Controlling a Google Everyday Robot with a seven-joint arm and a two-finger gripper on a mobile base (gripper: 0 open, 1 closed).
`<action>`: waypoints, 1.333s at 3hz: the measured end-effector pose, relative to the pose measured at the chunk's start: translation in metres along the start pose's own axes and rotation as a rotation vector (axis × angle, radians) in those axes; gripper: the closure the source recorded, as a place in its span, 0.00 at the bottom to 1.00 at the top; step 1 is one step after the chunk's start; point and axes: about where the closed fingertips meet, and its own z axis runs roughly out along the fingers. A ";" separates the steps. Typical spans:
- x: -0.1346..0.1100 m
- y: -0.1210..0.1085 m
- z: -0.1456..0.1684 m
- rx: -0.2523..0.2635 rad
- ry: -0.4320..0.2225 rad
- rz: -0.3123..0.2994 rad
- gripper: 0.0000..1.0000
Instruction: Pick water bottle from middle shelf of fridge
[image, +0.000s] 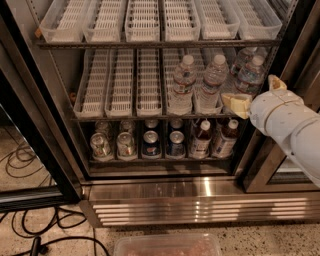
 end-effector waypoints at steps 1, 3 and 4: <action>0.003 -0.002 0.008 0.014 0.000 -0.006 0.29; 0.009 -0.012 0.025 0.053 0.000 -0.015 0.30; 0.012 -0.015 0.032 0.064 0.003 -0.014 0.31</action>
Offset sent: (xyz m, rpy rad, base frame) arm 0.0321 -0.0148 -0.0145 -0.0203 -0.0143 -0.0554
